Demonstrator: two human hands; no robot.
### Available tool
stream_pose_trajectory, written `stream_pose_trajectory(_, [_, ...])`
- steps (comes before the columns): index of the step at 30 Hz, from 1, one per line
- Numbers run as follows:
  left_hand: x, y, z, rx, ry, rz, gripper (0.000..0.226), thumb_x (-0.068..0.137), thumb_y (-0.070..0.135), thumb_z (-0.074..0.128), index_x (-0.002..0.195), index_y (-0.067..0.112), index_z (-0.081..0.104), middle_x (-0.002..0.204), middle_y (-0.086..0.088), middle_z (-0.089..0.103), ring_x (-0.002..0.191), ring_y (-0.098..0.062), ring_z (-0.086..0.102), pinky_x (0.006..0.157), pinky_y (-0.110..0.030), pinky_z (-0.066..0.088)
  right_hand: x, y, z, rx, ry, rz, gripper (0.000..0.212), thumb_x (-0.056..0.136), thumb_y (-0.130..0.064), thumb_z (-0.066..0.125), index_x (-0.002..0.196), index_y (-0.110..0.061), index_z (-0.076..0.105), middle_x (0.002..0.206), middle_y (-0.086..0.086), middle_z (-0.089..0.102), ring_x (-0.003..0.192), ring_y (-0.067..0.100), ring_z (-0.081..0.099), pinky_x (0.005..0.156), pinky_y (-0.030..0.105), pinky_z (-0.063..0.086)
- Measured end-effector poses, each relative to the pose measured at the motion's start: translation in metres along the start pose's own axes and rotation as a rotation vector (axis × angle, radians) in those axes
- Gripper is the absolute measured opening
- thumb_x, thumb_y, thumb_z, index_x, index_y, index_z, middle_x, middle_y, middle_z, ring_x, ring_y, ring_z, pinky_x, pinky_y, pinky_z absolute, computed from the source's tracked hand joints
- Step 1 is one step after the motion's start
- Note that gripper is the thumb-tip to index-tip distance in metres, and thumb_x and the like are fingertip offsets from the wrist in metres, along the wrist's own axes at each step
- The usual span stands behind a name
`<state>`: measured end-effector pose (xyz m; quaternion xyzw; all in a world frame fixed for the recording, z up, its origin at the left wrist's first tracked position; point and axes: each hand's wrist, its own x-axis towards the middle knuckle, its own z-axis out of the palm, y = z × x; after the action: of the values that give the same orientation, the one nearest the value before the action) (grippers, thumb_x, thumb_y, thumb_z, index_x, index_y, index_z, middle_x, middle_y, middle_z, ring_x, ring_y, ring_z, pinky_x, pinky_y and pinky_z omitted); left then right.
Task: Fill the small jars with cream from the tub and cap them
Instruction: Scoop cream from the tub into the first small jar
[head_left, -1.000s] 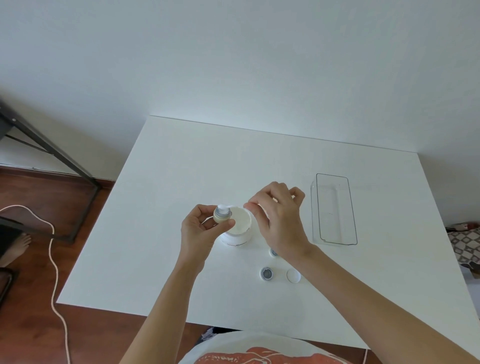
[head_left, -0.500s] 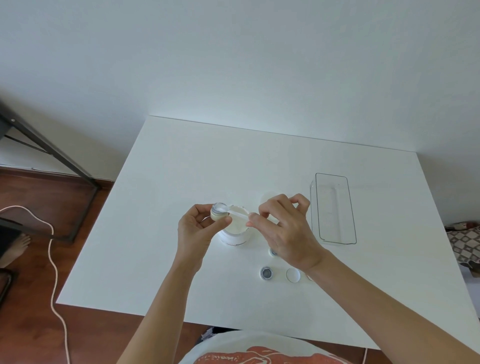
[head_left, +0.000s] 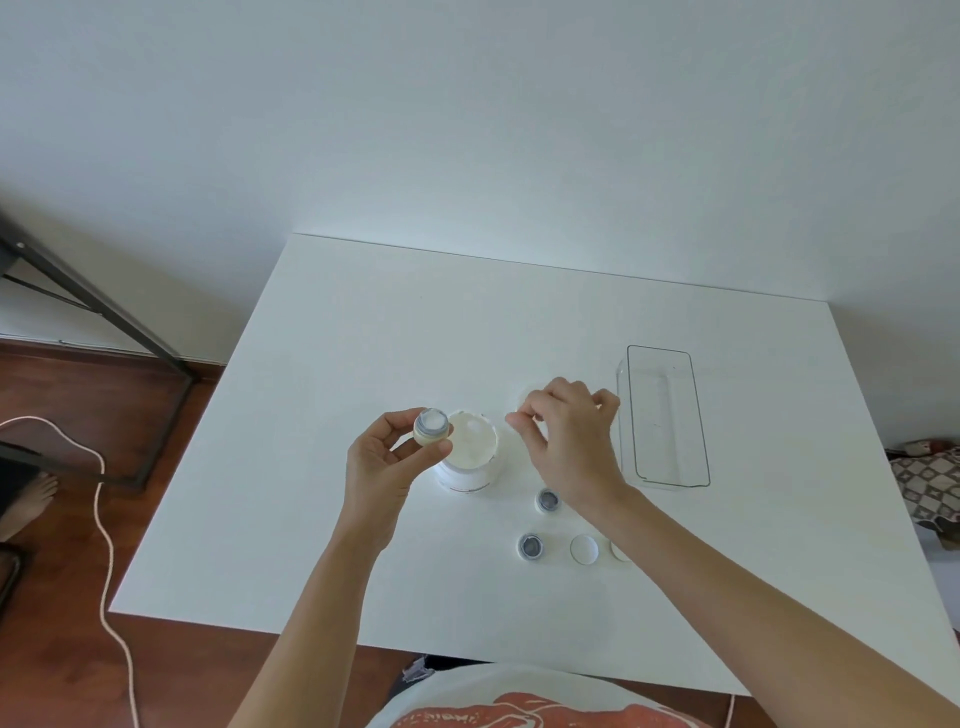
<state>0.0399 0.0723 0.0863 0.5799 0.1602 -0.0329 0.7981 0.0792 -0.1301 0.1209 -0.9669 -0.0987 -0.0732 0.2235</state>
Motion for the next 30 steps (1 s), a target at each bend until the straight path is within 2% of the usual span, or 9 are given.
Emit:
stream_pose_trajectory(5, [-0.003, 0.000, -0.003, -0.001, -0.050, -0.017, 0.034, 0.080, -0.005, 0.078, 0.108, 0.014, 0.071, 0.112, -0.016, 0.076, 0.108, -0.024, 0.073, 0.088, -0.024, 0.055, 0.007, -0.010, 0.022, -0.215, -0.129, -0.173, 0.018, 0.086, -0.028, 0.067, 0.074, -0.015, 0.068, 0.078, 0.000, 0.060, 0.079, 0.026, 0.056, 0.081, 0.034, 0.019])
stream_pose_trajectory(8, [-0.003, 0.002, -0.005, 0.009, -0.078, -0.017, 0.036, 0.079, 0.005, 0.081, 0.111, 0.017, 0.072, 0.111, -0.008, 0.077, 0.111, -0.025, 0.071, 0.101, -0.035, 0.051, 0.012, -0.013, 0.032, -0.244, -0.263, -0.210, 0.023, 0.094, -0.032, 0.054, 0.086, -0.015, 0.068, 0.088, 0.001, 0.058, 0.090, 0.025, 0.052, 0.084, 0.034, 0.017])
stream_pose_trajectory(13, [-0.005, 0.002, -0.008, 0.008, -0.103, -0.025, 0.054, 0.073, 0.029, 0.081, 0.124, 0.017, 0.067, 0.117, 0.000, 0.075, 0.115, -0.028, 0.070, 0.108, -0.046, 0.046, 0.014, -0.010, 0.030, -0.055, -0.230, 0.065, 0.028, 0.095, -0.036, 0.052, 0.079, -0.016, 0.064, 0.084, 0.000, 0.060, 0.082, 0.022, 0.053, 0.068, 0.033, 0.011])
stream_pose_trajectory(16, [-0.005, 0.001, -0.010, -0.016, -0.105, -0.025, 0.060, 0.073, 0.030, 0.081, 0.129, 0.019, 0.060, 0.118, -0.001, 0.073, 0.113, -0.031, 0.070, 0.106, -0.046, 0.047, 0.016, -0.001, 0.021, 0.159, -0.243, 0.349, 0.033, 0.093, -0.033, 0.054, 0.070, -0.010, 0.060, 0.063, -0.003, 0.055, 0.069, 0.022, 0.053, 0.073, 0.033, 0.020])
stream_pose_trajectory(20, [-0.002, 0.000, -0.012, -0.049, -0.115, -0.025, 0.047, 0.073, 0.028, 0.081, 0.113, 0.017, 0.059, 0.109, -0.004, 0.074, 0.110, -0.031, 0.071, 0.105, -0.046, 0.051, 0.015, 0.012, 0.008, 0.366, -0.311, 0.584, 0.033, 0.090, -0.034, 0.059, 0.071, -0.008, 0.065, 0.058, -0.005, 0.051, 0.062, 0.016, 0.046, 0.078, 0.036, 0.031])
stream_pose_trajectory(22, [0.000, 0.000, -0.011, -0.057, -0.126, -0.035, 0.041, 0.079, 0.022, 0.082, 0.113, 0.016, 0.060, 0.109, -0.005, 0.074, 0.108, -0.029, 0.072, 0.104, -0.044, 0.053, 0.015, 0.014, 0.000, 0.498, -0.324, 0.641, 0.032, 0.089, -0.032, 0.061, 0.065, -0.011, 0.064, 0.070, 0.000, 0.065, 0.068, 0.019, 0.052, 0.085, 0.040, 0.039])
stream_pose_trajectory(26, [0.001, 0.000, -0.010, -0.047, -0.131, -0.044, 0.037, 0.085, 0.017, 0.078, 0.119, 0.013, 0.062, 0.113, -0.004, 0.074, 0.105, -0.027, 0.073, 0.103, -0.043, 0.053, 0.013, 0.014, -0.013, 0.665, -0.297, 0.690, 0.032, 0.090, -0.032, 0.062, 0.082, -0.002, 0.071, 0.092, 0.004, 0.074, 0.104, 0.031, 0.060, 0.098, 0.043, 0.044])
stream_pose_trajectory(28, [0.001, 0.001, -0.008, -0.031, -0.134, -0.047, 0.044, 0.078, 0.022, 0.081, 0.118, 0.016, 0.065, 0.115, -0.002, 0.074, 0.106, -0.028, 0.073, 0.103, -0.043, 0.052, 0.013, 0.014, -0.018, 0.735, -0.282, 0.682, 0.029, 0.091, -0.031, 0.062, 0.078, -0.006, 0.071, 0.086, 0.000, 0.074, 0.093, 0.022, 0.063, 0.081, 0.029, 0.046])
stream_pose_trajectory(30, [0.001, 0.001, -0.006, -0.004, -0.140, -0.047, 0.047, 0.071, 0.026, 0.083, 0.116, 0.020, 0.069, 0.116, 0.000, 0.074, 0.105, -0.027, 0.073, 0.105, -0.045, 0.049, 0.012, 0.012, -0.021, 0.787, -0.261, 0.660, 0.028, 0.091, -0.028, 0.062, 0.071, -0.010, 0.068, 0.065, -0.018, 0.068, 0.069, -0.006, 0.061, 0.070, 0.019, 0.039])
